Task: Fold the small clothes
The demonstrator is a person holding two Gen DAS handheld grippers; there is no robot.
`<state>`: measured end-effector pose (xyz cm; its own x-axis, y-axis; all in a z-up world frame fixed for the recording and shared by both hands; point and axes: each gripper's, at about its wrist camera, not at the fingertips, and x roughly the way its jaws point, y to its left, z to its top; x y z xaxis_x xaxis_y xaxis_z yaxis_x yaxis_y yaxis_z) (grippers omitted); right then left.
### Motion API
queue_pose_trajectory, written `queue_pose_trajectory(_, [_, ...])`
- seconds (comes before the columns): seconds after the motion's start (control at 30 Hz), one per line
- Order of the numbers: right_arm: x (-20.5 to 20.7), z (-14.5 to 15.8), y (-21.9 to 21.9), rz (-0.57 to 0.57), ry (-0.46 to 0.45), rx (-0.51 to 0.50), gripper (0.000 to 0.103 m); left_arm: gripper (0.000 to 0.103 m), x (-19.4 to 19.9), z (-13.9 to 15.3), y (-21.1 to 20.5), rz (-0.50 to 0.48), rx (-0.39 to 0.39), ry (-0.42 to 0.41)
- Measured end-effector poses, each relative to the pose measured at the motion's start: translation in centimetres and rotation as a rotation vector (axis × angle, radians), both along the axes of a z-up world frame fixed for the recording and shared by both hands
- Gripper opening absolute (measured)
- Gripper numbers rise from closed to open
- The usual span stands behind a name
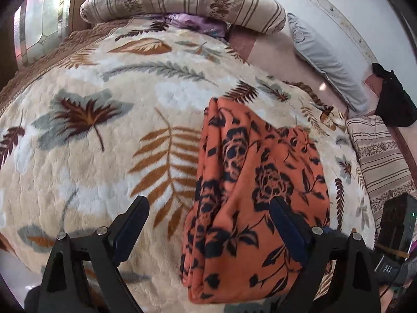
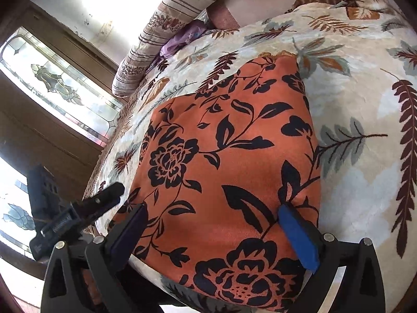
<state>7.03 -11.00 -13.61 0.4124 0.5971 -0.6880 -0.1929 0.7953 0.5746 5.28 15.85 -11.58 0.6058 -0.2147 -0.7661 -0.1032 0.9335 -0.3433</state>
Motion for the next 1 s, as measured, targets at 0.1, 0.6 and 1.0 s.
queue_pose_trajectory(0.1, [0.0,0.0,-0.1,-0.002,0.003,0.007,0.102,0.092,4.7,-0.7,-0.2,-0.034,0.005,0.077])
queue_pose_trajectory(0.6, [-0.2,-0.1,0.0,0.03,-0.013,-0.003,0.102,0.077,4.9,-0.9,-2.3,0.017,0.109,0.056])
queue_pose_trajectory(1.0, [-0.5,0.0,0.8,0.016,-0.032,-0.054,0.102,0.077,0.9,-0.1,-2.4,0.015,0.193,0.032])
